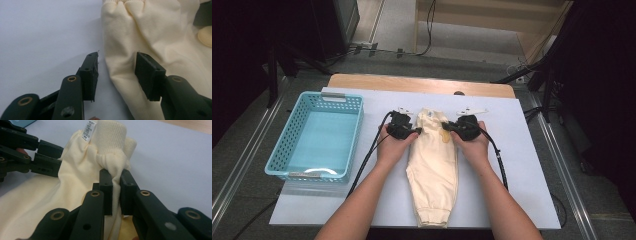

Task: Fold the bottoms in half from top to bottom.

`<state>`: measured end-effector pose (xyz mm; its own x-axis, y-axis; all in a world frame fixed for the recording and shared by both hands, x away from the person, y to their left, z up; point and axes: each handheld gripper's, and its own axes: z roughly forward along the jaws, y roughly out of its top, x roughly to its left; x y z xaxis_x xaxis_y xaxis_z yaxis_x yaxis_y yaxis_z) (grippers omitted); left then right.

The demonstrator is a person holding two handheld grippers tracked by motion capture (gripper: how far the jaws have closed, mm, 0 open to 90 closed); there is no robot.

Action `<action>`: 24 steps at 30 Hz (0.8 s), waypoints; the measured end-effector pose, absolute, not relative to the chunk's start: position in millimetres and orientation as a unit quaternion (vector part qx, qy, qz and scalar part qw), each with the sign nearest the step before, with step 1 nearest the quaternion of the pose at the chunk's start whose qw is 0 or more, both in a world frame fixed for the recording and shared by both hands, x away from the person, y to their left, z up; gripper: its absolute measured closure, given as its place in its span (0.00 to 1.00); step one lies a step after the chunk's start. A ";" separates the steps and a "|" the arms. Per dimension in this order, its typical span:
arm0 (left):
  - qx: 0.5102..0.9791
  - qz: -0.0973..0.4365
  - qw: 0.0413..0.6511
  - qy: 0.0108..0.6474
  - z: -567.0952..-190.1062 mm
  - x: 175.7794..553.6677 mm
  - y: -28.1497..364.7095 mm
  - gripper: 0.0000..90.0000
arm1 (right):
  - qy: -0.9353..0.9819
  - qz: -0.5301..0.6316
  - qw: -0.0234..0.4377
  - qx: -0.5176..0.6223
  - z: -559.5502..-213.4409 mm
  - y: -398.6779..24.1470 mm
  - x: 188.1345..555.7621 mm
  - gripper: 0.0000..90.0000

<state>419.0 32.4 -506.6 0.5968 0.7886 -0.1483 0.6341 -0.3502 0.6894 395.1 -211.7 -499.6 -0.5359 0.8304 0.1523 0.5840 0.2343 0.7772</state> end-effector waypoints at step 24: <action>0.810 0.104 0.389 0.426 -490.9 417.8 34.5 0.96 | 0.768 0.418 0.161 0.457 -494.1 -213.4 394.2 0.89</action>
<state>417.8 34.5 -490.9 0.6151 0.7714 -0.1630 0.6099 -0.3346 0.7184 394.2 -213.4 -494.1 -0.5302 0.8369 0.1359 0.5680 0.2316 0.7898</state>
